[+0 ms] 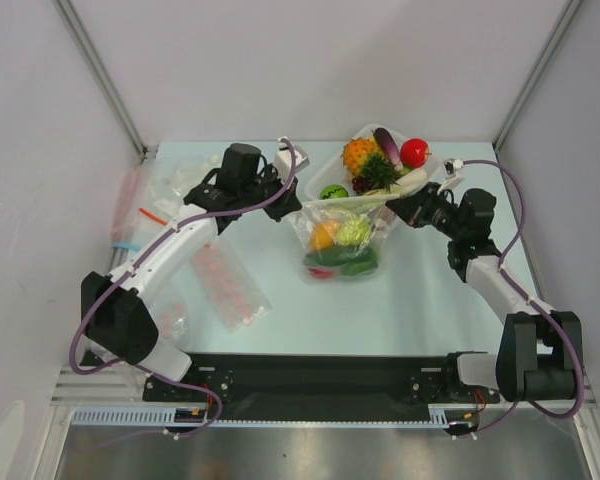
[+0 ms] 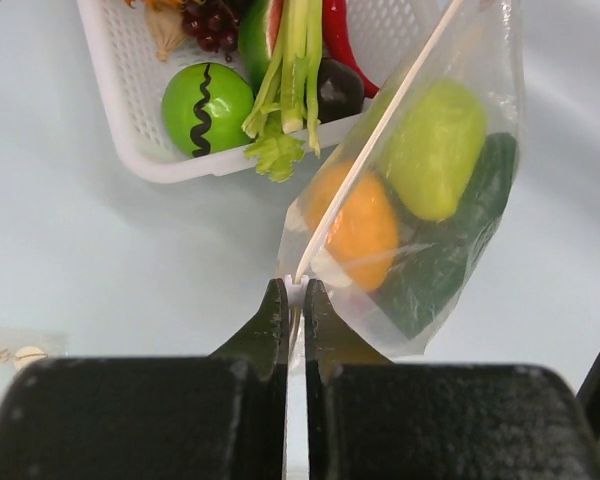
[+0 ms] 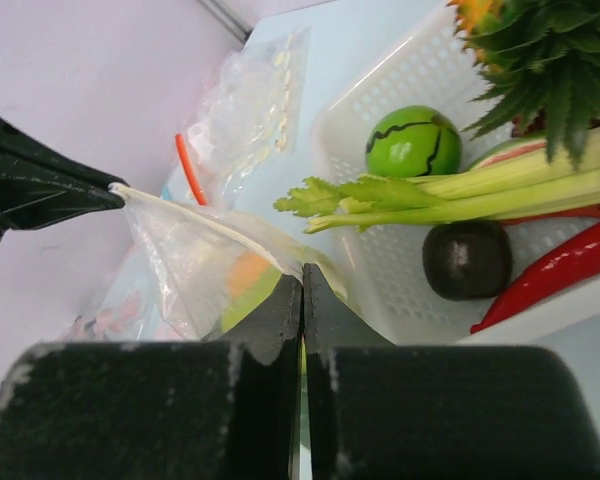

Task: Place the food in the zip-top bag and seal the zipper
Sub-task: Zip the zipper food storage bag at the center of the board.

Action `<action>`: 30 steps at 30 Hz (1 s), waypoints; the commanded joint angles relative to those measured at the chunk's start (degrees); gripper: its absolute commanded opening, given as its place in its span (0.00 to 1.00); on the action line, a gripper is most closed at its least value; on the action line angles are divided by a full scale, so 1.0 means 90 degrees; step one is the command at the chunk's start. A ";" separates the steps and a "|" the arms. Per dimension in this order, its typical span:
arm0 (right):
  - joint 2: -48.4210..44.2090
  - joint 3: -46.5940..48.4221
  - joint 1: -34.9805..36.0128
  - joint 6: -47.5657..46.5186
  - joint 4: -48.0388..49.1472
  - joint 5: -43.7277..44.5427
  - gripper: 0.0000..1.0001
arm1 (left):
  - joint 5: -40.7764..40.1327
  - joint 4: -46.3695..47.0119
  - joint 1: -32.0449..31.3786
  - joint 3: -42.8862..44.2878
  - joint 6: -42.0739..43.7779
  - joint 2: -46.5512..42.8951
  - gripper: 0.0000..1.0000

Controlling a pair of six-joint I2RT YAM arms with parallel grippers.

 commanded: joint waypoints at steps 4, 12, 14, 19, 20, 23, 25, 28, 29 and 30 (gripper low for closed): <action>-0.0258 0.0015 -0.0491 -0.0013 -0.0049 0.0854 0.00 | -0.0609 -0.0038 0.0251 -0.0055 -0.0262 -0.0387 0.00; -0.0542 -0.0004 -0.0647 -0.0179 -0.0371 0.1059 0.00 | -0.0365 0.0196 0.0407 0.0023 -0.0350 -0.0329 0.00; -0.0600 0.0006 -0.0657 -0.0150 -0.0391 0.1176 0.00 | -0.0326 0.0255 0.0407 0.0169 -0.0418 -0.0221 0.00; -0.0630 0.0152 -0.0647 0.0133 -0.0215 0.1479 0.00 | -0.0365 0.0528 0.0407 0.0472 -0.0779 0.0003 0.11; -0.0552 0.0210 -0.0637 0.0192 -0.0215 0.1528 0.00 | -0.0404 0.0644 0.0407 0.0550 -0.0838 0.0071 0.12; -0.0396 0.0445 -0.0598 0.0309 -0.0303 0.1548 0.18 | -0.0608 0.0781 0.0407 0.0745 -0.0975 0.0208 0.22; -0.0414 0.0649 -0.0482 0.0329 -0.0604 0.1946 0.48 | -0.0658 0.0860 0.0407 0.0804 -0.1092 0.0238 0.50; -0.0619 0.0738 -0.0354 0.0241 -0.1171 0.2562 0.71 | -0.0726 0.1035 0.0407 0.0717 -0.1209 0.0024 0.81; -0.0707 0.0757 -0.0335 0.0270 -0.1308 0.2650 0.83 | -0.0784 0.1201 0.0407 0.0552 -0.1219 -0.0074 0.87; -0.0862 0.0787 -0.0335 0.0329 -0.1406 0.2825 0.92 | -0.0959 0.1289 0.0407 0.0444 -0.1277 -0.0326 0.97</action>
